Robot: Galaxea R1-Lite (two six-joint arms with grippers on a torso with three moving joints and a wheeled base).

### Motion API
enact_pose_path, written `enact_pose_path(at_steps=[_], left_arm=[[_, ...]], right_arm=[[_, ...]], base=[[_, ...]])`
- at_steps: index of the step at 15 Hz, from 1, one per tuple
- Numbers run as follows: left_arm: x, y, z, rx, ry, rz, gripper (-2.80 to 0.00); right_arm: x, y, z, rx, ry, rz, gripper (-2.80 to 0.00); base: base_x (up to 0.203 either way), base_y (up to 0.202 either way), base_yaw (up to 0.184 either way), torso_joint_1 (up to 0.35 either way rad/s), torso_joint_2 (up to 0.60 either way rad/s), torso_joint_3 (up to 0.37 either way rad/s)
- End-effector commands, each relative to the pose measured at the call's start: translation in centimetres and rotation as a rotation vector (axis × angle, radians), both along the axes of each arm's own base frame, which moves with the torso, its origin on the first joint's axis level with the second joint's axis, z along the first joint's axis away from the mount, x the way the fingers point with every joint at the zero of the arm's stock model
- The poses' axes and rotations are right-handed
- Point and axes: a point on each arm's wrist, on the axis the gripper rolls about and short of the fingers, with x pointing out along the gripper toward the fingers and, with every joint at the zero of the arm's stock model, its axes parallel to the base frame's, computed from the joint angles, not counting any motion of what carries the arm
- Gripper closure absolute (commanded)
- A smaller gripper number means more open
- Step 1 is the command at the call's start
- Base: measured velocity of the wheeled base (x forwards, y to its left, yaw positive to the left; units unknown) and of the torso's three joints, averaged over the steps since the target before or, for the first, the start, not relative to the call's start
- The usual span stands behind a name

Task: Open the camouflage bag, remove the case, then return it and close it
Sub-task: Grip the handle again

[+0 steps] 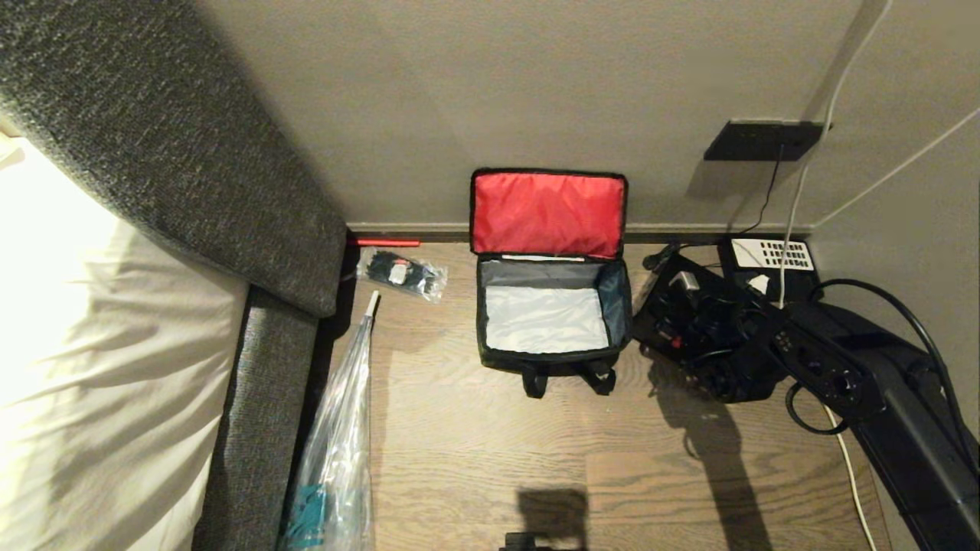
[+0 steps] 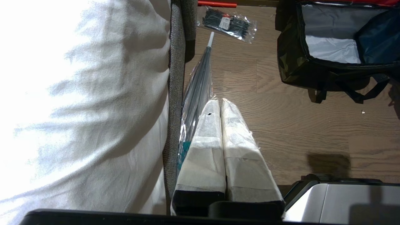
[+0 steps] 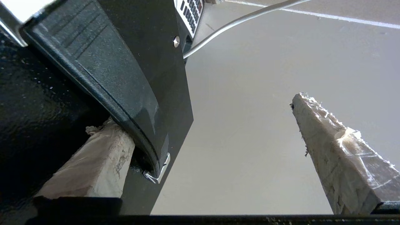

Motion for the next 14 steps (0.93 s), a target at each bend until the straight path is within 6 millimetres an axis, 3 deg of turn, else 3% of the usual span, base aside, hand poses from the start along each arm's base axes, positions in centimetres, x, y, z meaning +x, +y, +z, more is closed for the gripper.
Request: enact_pose_path(at_steps=[1, 2, 10, 14], left_arm=[[0.00, 0.00, 0.00, 0.000, -0.001, 0.001, 0.00], [0.00, 0.00, 0.00, 0.000, -0.001, 0.001, 0.00], [0.00, 0.00, 0.00, 0.000, -0.001, 0.001, 0.00], [0.00, 0.00, 0.00, 0.000, -0.001, 0.001, 0.00]], right_arm=[[-0.35, -0.01, -1.16, -0.008, 0.039, -0.001, -2.80], [-0.32, -0.01, -1.26, -0.007, 0.037, -0.001, 0.00], [-0.41, 0.14, -1.71, -0.003, 0.010, 0.000, 0.00], [-0.44, 0.71, -0.97, -0.003, -0.012, 0.011, 0.00]], base=[[0.000, 0.000, 0.000, 0.000, 0.00, 0.000], [0.000, 0.000, 0.000, 0.000, 0.00, 0.000], [0.000, 0.000, 0.000, 0.000, 0.00, 0.000], [0.000, 0.000, 0.000, 0.000, 0.00, 0.000]])
